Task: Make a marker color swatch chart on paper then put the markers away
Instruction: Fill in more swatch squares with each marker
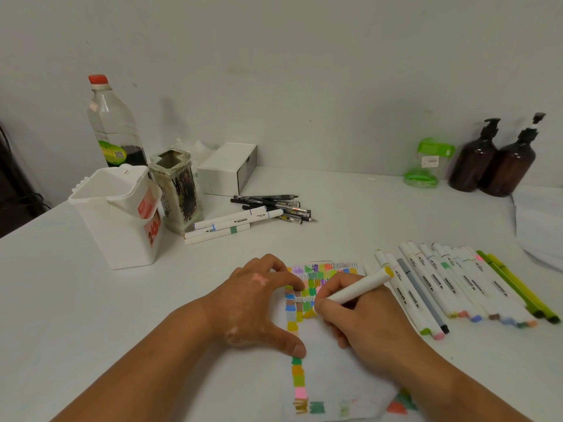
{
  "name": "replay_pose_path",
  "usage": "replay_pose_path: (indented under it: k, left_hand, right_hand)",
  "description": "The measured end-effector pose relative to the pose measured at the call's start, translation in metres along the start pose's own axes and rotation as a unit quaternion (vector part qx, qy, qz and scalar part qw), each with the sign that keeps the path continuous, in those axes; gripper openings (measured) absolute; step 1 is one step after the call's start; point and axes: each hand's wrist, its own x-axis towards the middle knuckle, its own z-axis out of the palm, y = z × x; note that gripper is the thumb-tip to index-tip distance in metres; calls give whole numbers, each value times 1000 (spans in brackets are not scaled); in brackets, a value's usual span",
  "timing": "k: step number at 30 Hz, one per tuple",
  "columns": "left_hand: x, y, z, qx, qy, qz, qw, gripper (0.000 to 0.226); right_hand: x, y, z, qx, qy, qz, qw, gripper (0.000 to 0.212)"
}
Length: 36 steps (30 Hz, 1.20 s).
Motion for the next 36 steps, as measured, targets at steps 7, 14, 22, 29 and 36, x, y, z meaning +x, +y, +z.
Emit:
replay_pose_path:
  k: [7, 14, 22, 29, 36]
  left_hand:
    - [0, 1, 0, -1, 1, -5, 1000, 101]
    - [-3, 3, -14, -247, 130, -50, 959, 40]
    - [3, 11, -8, -423, 181, -69, 885, 38]
    - [2, 12, -6, -422, 153, -42, 893, 25]
    - [1, 20, -3, -440, 130, -7, 888, 22]
  right_hand:
    - [1, 3, 0, 43, 22, -9, 999, 16]
    - [8, 2, -21, 284, 91, -22, 954, 7]
    - [9, 5, -30, 270, 79, -39, 959, 7]
    - [7, 1, -33, 323, 57, -42, 944, 7]
    - [3, -2, -32, 287, 32, -59, 956, 3]
